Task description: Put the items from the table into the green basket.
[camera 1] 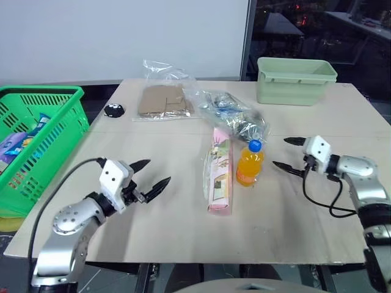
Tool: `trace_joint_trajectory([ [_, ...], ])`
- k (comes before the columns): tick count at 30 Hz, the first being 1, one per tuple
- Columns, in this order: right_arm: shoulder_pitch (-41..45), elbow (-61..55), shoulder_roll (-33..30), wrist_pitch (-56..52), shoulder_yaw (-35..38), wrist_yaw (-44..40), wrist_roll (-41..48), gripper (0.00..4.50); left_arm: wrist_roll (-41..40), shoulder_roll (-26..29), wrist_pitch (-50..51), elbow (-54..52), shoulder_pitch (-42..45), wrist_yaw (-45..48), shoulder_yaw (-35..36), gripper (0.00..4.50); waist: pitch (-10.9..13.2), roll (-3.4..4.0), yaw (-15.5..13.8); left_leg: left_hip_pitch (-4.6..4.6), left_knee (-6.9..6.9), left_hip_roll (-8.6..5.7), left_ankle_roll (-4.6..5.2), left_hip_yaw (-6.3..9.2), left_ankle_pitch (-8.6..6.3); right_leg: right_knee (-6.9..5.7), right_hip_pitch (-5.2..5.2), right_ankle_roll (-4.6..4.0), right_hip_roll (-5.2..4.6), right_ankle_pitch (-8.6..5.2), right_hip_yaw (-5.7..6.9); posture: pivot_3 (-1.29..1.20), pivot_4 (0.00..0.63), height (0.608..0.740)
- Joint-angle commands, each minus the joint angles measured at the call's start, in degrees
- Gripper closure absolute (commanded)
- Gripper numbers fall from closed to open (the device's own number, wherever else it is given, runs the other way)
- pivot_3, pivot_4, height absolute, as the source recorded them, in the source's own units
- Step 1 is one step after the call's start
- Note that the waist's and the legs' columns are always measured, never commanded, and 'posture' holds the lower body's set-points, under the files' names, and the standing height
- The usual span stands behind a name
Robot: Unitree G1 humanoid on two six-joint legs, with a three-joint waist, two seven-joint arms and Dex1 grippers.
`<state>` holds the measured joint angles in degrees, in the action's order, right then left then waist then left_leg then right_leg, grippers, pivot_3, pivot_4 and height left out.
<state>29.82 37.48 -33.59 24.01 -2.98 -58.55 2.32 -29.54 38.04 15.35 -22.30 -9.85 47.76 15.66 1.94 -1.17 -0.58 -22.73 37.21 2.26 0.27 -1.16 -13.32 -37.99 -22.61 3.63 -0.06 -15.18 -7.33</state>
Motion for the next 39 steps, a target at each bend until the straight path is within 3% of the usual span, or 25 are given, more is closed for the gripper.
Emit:
trace_joint_trajectory([
  [1,7.5,9.4,1.9,8.3,-2.1,4.2,-4.6,0.00,-4.4,4.0,3.9,-4.9,0.3,3.2,1.7,0.09,0.0,0.04,0.3,0.00,-0.01,0.00,0.00,0.00,0.00,0.00,-0.01,0.00,0.00,0.00,0.00,0.13,0.000,0.740],
  [7,17.1,22.1,6.2,14.4,-3.7,9.3,-8.2,0.00,-6.7,7.0,8.1,-9.0,2.5,2.5,2.2,0.09,0.0,0.02,0.7,0.00,-0.04,-0.01,0.00,0.06,0.00,-0.01,0.02,-0.03,0.00,0.01,0.00,0.16,0.000,0.740],
  [15,22.2,29.0,9.9,16.2,-3.0,12.4,-8.3,0.00,-6.8,6.2,9.4,-10.9,2.2,0.5,1.8,0.09,0.1,0.04,0.6,0.02,-0.04,-0.01,0.00,0.10,0.01,-0.06,0.01,-0.03,0.01,0.02,0.02,0.18,0.000,0.740],
  [18,23.2,30.2,10.8,16.0,-2.4,12.3,-7.7,0.71,-6.6,6.1,9.3,-10.8,2.1,0.1,1.7,0.00,0.1,0.05,0.7,0.02,-0.05,-0.01,0.00,0.09,0.01,-0.06,0.01,-0.03,0.01,0.02,0.01,0.18,0.000,0.740],
  [22,24.1,31.1,10.8,15.9,-2.0,12.4,-7.8,2.58,-6.2,6.0,8.9,-10.6,1.9,0.0,1.8,0.00,0.1,0.05,0.6,0.02,-0.04,-0.01,0.00,0.10,0.01,-0.08,0.01,-0.03,0.02,0.02,0.02,0.18,0.000,0.740],
  [23,24.1,31.2,10.8,15.9,-2.0,12.3,-7.8,3.23,-6.2,6.0,8.9,-10.6,1.8,0.0,1.8,0.00,0.1,0.05,0.5,0.02,-0.04,-0.01,-0.01,0.10,0.01,-0.08,0.01,-0.03,0.02,0.02,0.03,0.18,0.000,0.740],
  [26,24.1,31.3,10.7,15.8,-1.3,12.4,-7.4,4.45,-5.9,5.8,8.8,-10.6,1.7,-0.1,1.7,0.00,0.1,0.06,0.4,0.02,-0.05,-0.01,-0.01,0.10,0.01,-0.08,0.01,-0.03,0.01,0.02,0.02,0.18,0.000,0.740],
  [33,24.8,31.5,10.1,15.5,0.0,15.4,-7.4,4.45,-5.1,5.7,8.3,-9.4,2.8,0.3,1.1,0.00,0.1,0.06,0.3,0.02,-0.05,-0.01,0.00,0.09,0.01,-0.08,0.01,-0.03,0.01,0.02,0.02,0.17,0.000,0.740],
  [37,24.8,31.2,9.2,14.2,-0.6,11.6,-7.5,4.45,-4.6,6.0,7.9,-8.4,3.8,0.8,0.6,0.00,0.1,0.06,0.3,0.02,-0.05,-0.01,-0.01,0.09,0.01,-0.08,0.00,-0.04,0.01,0.02,0.02,0.15,0.000,0.740],
  [39,24.9,30.9,7.3,15.0,-2.8,10.8,-10.4,3.57,-4.3,5.9,7.7,-7.9,4.2,1.1,0.4,0.00,0.1,0.06,0.3,0.02,-0.05,-0.01,-0.01,0.09,0.01,-0.07,0.01,-0.03,0.02,0.02,0.02,0.15,0.000,0.740],
])
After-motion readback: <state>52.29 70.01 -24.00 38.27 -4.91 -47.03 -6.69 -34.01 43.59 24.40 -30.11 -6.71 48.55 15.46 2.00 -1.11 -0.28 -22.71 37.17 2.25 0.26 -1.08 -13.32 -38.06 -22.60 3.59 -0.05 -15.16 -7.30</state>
